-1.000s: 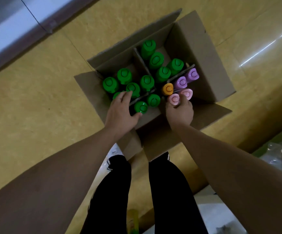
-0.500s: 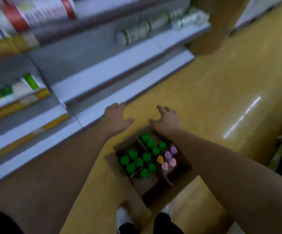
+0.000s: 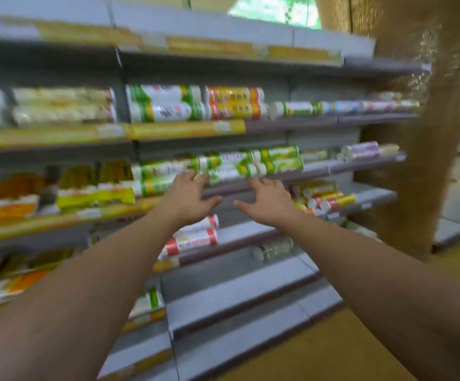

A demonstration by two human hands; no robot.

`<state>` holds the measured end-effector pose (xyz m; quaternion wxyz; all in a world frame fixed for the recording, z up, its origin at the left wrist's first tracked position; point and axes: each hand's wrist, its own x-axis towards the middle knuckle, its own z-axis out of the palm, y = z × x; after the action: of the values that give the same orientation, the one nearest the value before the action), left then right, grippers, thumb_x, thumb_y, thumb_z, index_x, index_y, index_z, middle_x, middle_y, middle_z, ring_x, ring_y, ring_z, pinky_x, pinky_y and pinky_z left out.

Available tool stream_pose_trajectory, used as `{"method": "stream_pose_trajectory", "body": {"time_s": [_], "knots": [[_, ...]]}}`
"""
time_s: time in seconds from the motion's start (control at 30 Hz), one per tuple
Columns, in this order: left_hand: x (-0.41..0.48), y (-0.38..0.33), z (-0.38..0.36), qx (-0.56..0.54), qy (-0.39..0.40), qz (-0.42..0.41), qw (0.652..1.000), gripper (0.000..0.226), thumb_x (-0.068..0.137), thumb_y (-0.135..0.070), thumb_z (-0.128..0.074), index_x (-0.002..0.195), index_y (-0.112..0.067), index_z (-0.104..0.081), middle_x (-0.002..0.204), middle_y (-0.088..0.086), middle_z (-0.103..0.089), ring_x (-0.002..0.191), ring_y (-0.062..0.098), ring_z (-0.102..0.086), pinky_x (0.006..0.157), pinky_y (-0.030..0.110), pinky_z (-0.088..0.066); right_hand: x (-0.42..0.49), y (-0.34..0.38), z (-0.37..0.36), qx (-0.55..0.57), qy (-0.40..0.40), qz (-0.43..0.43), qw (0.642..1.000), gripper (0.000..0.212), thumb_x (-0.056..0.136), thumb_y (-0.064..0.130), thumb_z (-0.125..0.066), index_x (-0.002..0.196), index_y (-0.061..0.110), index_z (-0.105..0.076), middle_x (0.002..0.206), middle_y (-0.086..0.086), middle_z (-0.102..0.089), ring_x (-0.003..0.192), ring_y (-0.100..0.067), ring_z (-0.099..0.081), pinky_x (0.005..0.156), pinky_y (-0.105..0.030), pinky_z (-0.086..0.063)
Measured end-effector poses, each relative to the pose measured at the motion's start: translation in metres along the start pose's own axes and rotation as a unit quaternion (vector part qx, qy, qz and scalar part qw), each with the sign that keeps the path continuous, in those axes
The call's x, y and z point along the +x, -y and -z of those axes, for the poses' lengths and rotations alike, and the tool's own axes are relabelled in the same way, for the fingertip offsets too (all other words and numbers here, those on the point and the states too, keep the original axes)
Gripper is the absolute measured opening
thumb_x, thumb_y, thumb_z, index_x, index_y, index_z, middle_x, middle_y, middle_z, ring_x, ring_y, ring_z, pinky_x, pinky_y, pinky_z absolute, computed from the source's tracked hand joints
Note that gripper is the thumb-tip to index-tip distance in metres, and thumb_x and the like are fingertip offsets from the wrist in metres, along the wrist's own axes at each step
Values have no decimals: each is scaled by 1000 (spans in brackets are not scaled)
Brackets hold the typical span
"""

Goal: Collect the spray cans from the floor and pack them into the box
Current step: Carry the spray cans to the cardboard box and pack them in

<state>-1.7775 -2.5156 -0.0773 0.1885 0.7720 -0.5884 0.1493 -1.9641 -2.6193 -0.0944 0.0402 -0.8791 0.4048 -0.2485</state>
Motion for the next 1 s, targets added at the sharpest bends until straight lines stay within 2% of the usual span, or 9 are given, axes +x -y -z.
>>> {"method": "stream_pose_trajectory", "body": {"time_s": [0.13, 0.33, 0.5, 0.67, 1.0], "knots": [[-19, 14, 63, 30, -48, 72, 996, 76, 94, -64, -50, 155, -21, -35, 162, 14, -29, 150, 32, -23, 121, 44, -25, 15, 36, 33, -6, 8, 72, 997, 83, 89, 71, -54, 158, 30, -28, 160, -11, -33, 146, -38, -27, 116, -51, -31], [-93, 45, 143, 116, -62, 155, 979, 77, 94, -70, -43, 157, -30, -29, 164, 5, -25, 152, 29, -16, 119, 50, -27, 26, 120, 53, 39, 19, 170, 985, 86, 88, 72, -53, 158, 30, -26, 159, -10, -35, 144, -40, -30, 115, -51, -33], [-170, 78, 206, 202, -55, 256, 944, 78, 94, -71, -42, 158, -29, -26, 166, 7, -21, 152, 31, -15, 119, 53, -25, -2, 208, 41, 56, 41, 274, 959, 85, 89, 73, -50, 159, 34, -22, 161, -7, -30, 146, -38, -26, 117, -54, -30], [-249, 108, 253, 245, -58, 352, 901, 78, 93, -73, -39, 157, -30, -29, 164, 4, -26, 150, 31, -19, 115, 55, -31, -37, 292, 33, 90, 62, 344, 933, 86, 89, 74, -49, 159, 34, -21, 163, -6, -26, 148, -37, -24, 117, -53, -29], [-374, 204, 326, 282, -66, 443, 849, 79, 92, -75, -39, 158, -33, -25, 166, 3, -20, 153, 31, -11, 118, 59, -23, -102, 484, 3, 133, 79, 422, 894, 89, 87, 74, -53, 160, 34, -20, 163, -6, -26, 148, -36, -24, 117, -52, -30]]}}
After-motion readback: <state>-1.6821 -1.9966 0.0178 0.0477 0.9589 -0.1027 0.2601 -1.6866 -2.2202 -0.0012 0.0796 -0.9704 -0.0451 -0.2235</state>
